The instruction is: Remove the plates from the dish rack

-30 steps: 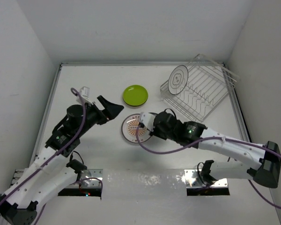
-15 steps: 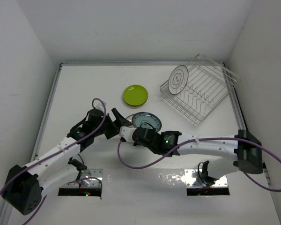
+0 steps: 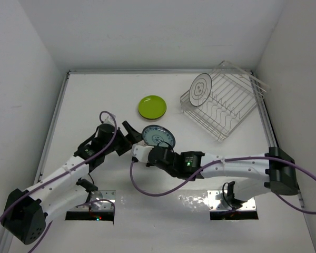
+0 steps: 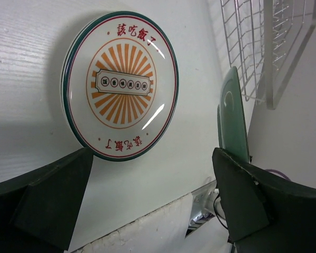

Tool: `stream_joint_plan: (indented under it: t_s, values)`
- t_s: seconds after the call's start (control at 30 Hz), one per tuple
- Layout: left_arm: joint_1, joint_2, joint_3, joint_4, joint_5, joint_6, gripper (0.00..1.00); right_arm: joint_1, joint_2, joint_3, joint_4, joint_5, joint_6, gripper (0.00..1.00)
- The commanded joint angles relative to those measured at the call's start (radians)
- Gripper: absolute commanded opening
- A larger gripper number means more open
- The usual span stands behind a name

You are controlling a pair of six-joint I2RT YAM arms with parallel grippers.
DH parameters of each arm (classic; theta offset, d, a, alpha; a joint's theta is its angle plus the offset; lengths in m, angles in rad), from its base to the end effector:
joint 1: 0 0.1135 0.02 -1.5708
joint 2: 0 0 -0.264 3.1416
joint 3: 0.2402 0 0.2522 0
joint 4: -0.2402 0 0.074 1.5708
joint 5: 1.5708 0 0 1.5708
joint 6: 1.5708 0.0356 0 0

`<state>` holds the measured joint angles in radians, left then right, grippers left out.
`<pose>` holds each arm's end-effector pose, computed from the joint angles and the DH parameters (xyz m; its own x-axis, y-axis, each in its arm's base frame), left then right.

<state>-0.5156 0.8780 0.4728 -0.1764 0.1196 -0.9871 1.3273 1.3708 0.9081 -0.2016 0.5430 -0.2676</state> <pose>0.1645 -0.0981 0.2151 -0.7443 -0.5305 -0.4058 -0.0812 0.6750 -0.7334 0.0892 0.2826 0.2522 0.0504 -0.7360 -0.6751 -0.7460 0.4217 -0.5154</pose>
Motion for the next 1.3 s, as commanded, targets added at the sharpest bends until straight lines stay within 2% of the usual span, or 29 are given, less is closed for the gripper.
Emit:
stream_joint_plan:
  t_s: [0.0, 0.07, 0.27, 0.4, 0.53, 0.63, 0.73, 0.77, 0.8, 0.83, 0.87, 0.9, 0.93, 0.97, 1.13, 1.2, 1.27]
  values:
    - [-0.004, -0.013, 0.021, 0.124, 0.025, -0.039, 0.94, 0.026, 0.057, 0.041, 0.048, 0.079, 0.014, 0.00]
    - [-0.003, -0.030, 0.023, 0.097, 0.003, -0.038, 0.94, 0.026, 0.108, 0.060, 0.039, 0.218, 0.040, 0.00]
    - [-0.003, -0.106, 0.053, 0.011, -0.080, -0.025, 0.96, 0.026, 0.139, 0.068, 0.082, 0.365, 0.096, 0.00]
    - [-0.003, -0.114, 0.066, 0.006, -0.083, -0.018, 0.97, 0.029, 0.125, 0.063, 0.065, 0.133, 0.061, 0.00]
    - [-0.003, -0.082, 0.063, 0.044, -0.055, -0.013, 0.91, 0.032, 0.074, 0.017, 0.140, 0.016, 0.051, 0.00]
    - [-0.003, -0.042, 0.050, 0.077, -0.025, -0.012, 0.82, 0.032, 0.019, -0.023, 0.208, -0.108, 0.022, 0.00]
    - [-0.003, -0.004, 0.046, 0.098, 0.008, -0.007, 0.53, 0.032, -0.010, -0.052, 0.298, -0.039, 0.021, 0.00]
    - [-0.003, 0.006, 0.046, 0.098, 0.011, -0.005, 0.37, 0.032, -0.013, -0.055, 0.315, -0.022, 0.016, 0.00]
    - [-0.003, 0.009, 0.046, 0.103, 0.011, -0.004, 0.30, 0.033, -0.015, -0.060, 0.324, -0.012, 0.010, 0.00]
    - [-0.004, 0.012, 0.050, 0.103, 0.011, 0.001, 0.17, 0.032, -0.016, -0.066, 0.333, -0.002, 0.007, 0.00]
    - [-0.003, 0.013, 0.053, 0.103, 0.011, 0.002, 0.10, 0.033, -0.016, -0.075, 0.347, 0.009, 0.007, 0.00]
    - [-0.003, 0.013, 0.058, 0.101, -0.006, 0.005, 0.07, 0.032, -0.016, -0.078, 0.353, 0.020, 0.014, 0.28]
    - [-0.003, 0.016, 0.072, 0.101, -0.017, 0.013, 0.01, 0.033, -0.019, -0.087, 0.360, 0.040, 0.021, 0.71]
    - [-0.003, 0.021, 0.081, 0.103, -0.052, 0.019, 0.00, 0.032, -0.021, -0.104, 0.366, 0.093, 0.030, 0.99]
    - [0.006, 0.158, 0.229, 0.104, -0.204, 0.086, 0.00, 0.032, -0.125, -0.216, 0.407, 0.339, 0.183, 0.99]
    - [0.020, 0.229, 0.291, 0.115, -0.264, 0.102, 0.00, 0.030, -0.222, -0.259, 0.369, 0.446, 0.290, 0.99]
    - [0.057, 0.346, 0.380, 0.143, -0.290, 0.126, 0.00, 0.030, -0.330, -0.287, 0.308, 0.478, 0.350, 0.99]
